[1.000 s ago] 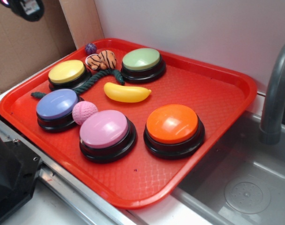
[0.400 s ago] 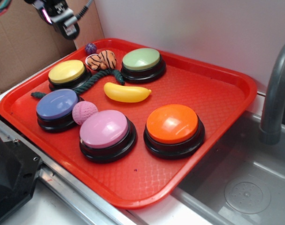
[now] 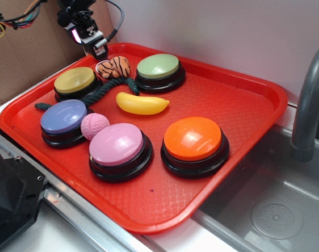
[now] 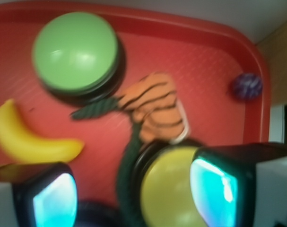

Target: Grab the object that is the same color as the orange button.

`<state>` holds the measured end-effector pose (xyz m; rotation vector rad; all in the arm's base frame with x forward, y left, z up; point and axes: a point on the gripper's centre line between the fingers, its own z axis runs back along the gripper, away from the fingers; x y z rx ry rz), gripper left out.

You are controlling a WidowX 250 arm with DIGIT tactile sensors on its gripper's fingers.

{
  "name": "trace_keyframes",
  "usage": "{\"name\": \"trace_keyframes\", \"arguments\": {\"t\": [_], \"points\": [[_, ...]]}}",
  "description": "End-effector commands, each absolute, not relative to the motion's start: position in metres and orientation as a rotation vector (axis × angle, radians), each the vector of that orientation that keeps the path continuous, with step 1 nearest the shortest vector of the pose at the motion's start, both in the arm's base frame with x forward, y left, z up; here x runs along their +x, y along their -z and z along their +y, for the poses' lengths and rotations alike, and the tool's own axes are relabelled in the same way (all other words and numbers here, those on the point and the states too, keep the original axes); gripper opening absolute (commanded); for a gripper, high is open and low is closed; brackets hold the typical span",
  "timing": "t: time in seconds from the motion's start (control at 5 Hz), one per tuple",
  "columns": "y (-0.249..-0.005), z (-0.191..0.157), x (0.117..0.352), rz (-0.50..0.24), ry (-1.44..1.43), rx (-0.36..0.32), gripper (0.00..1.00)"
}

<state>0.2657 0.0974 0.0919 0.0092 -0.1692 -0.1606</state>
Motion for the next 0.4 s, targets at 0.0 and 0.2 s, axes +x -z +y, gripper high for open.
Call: {"name": "trace_keyframes", "arguments": {"t": [0.0, 0.2], "points": [[-0.079, 0.112, 0.295, -0.215, 0.184, 0.051, 1.0], [-0.067, 0.118, 0.3, -0.213, 0.215, 0.035, 1.0]]}}
